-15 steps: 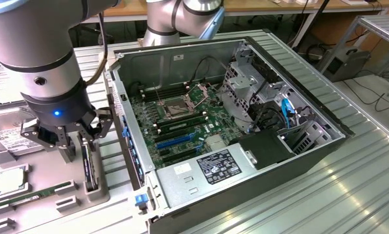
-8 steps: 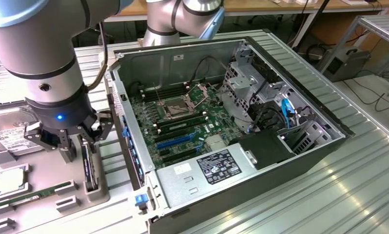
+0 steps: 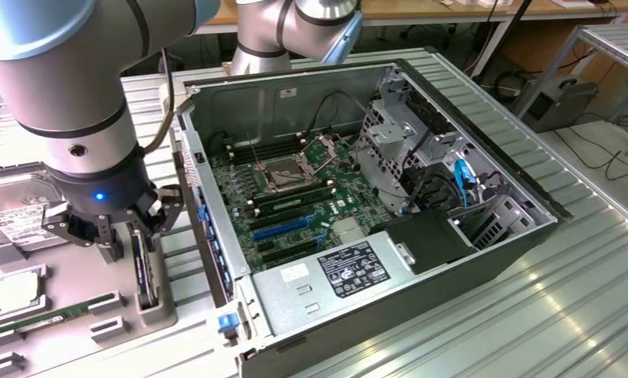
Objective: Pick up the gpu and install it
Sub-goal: 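Pick up the gpu and move the gpu toward the slot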
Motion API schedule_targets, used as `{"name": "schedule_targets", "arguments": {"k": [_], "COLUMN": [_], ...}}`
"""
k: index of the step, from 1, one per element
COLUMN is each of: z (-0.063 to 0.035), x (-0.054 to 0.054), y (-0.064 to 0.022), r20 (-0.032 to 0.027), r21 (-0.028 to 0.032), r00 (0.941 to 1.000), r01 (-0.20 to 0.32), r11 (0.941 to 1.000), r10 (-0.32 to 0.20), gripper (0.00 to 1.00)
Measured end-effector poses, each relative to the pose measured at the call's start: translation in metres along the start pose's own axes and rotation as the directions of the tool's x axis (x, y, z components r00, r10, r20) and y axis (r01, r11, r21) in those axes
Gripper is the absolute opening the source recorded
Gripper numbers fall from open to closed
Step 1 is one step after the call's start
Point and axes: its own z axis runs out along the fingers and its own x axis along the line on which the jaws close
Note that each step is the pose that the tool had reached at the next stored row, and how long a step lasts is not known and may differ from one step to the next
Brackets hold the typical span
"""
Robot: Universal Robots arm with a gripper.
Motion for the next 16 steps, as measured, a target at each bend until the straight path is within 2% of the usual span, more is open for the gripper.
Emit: {"name": "schedule_targets", "arguments": {"k": [4,16], "z": [0.0028,0.0088], "x": [0.0,-0.0001], "y": [0.0,0.0001], "r20": [-0.007,-0.0074], "r21": [-0.0022,-0.0034], "r00": [1.0,1.0], "r01": [0.0,-0.001], "r11": [1.0,1.0], "r10": [0.0,0.001], "gripper": [0.42,0.42]}}
